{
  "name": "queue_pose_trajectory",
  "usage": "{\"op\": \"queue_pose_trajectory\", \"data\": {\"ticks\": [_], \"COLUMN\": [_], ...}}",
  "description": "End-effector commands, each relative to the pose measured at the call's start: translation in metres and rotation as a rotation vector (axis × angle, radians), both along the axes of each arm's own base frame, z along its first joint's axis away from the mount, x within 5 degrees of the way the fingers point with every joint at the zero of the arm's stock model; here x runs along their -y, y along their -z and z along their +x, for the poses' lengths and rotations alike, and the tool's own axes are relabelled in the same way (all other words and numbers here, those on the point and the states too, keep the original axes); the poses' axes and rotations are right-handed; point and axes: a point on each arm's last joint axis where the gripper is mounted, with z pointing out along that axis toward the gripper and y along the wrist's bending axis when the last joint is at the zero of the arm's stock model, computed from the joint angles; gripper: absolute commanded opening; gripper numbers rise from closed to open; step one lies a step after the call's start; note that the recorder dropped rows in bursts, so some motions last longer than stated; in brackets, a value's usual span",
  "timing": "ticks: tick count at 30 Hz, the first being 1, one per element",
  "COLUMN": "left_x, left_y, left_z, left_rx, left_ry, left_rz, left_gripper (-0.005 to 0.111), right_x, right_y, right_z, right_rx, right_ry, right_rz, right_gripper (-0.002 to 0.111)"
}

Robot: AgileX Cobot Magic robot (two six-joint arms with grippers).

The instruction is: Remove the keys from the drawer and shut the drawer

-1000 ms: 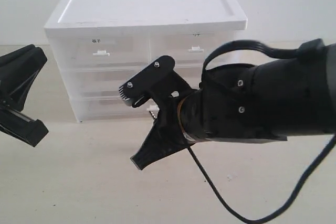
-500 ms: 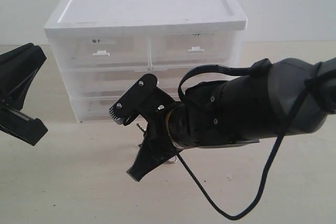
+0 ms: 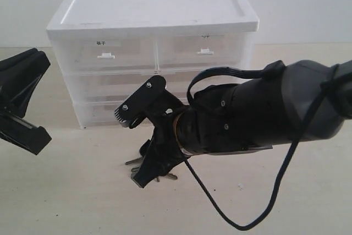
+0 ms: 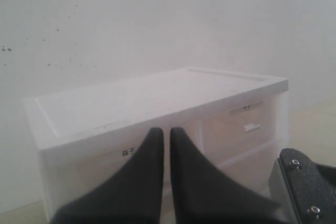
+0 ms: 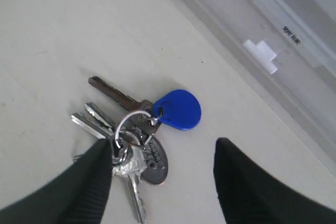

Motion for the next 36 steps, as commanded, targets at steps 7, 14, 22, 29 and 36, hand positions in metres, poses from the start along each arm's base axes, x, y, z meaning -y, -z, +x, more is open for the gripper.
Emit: {"op": "queue_pose_trajectory", "data": {"ticks": [7, 14, 22, 29, 36], "left_x": [-0.014, -0.018, -0.018, -0.032, -0.061], "left_y": [0.003, 0.001, -0.01, -0.037, -0.046], "left_z": [0.007, 0.017, 0.066, 0.095, 0.159], "left_rx": [-0.09, -0.145, -0.383, -0.293, -0.585], "left_ry": [-0.169, -0.249, -0.336, -0.41, -0.46], "left_rz": [-0.091, -0.077, -0.06, -0.272, -0.204], "left_gripper": [0.005, 0.005, 0.005, 0.005, 0.005], "right_x": [0.021, 0.055, 0.125, 0.183, 0.215], "right_y": [-0.067, -0.123, -0.153, -0.162, -0.16], "right_z": [-0.005, -0.014, 0.024, 0.058, 0.08], "right_rx": [0.072, 0.246, 0.27, 0.31, 0.347], "right_ry": [0.158, 0.215, 0.482, 0.613, 0.688], "right_rz": [0.135, 0.111, 0.286, 0.453, 0.591], "right_gripper": [0.022, 0.001, 0.0, 0.0, 0.0]}}
